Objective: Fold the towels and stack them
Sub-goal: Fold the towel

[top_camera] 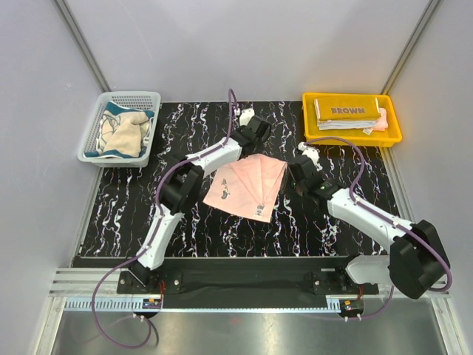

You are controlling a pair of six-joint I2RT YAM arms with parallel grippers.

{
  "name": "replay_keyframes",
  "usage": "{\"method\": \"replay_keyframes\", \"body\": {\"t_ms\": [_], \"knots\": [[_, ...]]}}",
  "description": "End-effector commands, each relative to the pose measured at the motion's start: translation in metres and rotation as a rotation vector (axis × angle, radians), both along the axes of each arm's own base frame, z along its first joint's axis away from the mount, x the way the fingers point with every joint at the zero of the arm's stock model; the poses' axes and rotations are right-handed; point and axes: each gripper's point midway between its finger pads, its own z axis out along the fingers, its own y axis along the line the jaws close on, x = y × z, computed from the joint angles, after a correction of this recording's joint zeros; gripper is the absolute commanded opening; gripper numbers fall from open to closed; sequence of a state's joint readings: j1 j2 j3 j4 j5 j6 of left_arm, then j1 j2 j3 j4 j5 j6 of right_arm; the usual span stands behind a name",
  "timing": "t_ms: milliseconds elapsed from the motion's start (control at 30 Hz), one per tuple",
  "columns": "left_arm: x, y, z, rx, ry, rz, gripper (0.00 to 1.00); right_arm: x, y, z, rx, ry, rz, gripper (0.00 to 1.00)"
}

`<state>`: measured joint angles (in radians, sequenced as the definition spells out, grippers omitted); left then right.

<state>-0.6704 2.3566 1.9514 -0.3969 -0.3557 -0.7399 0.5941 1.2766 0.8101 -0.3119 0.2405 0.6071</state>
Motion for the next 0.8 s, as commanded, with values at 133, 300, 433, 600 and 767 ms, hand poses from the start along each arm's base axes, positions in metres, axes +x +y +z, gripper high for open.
{"method": "replay_keyframes", "body": {"t_ms": [133,300,433,600,767], "knots": [[-0.013,0.019,0.055,-0.097,-0.062,0.043,0.00,0.006,0.009,0.001,0.037,-0.001,0.017,0.29],[-0.040,0.054,0.062,-0.093,-0.061,0.087,0.00,0.008,0.022,-0.005,0.064,0.037,0.050,0.29],[-0.069,0.089,0.049,-0.087,-0.028,0.127,0.00,0.007,0.037,-0.013,0.090,0.075,0.093,0.29],[-0.093,0.116,0.040,-0.051,0.003,0.136,0.00,-0.001,0.058,-0.023,0.109,0.125,0.139,0.31],[-0.109,0.133,0.026,-0.024,0.035,0.147,0.00,-0.012,0.069,-0.029,0.148,0.152,0.146,0.34]]}}
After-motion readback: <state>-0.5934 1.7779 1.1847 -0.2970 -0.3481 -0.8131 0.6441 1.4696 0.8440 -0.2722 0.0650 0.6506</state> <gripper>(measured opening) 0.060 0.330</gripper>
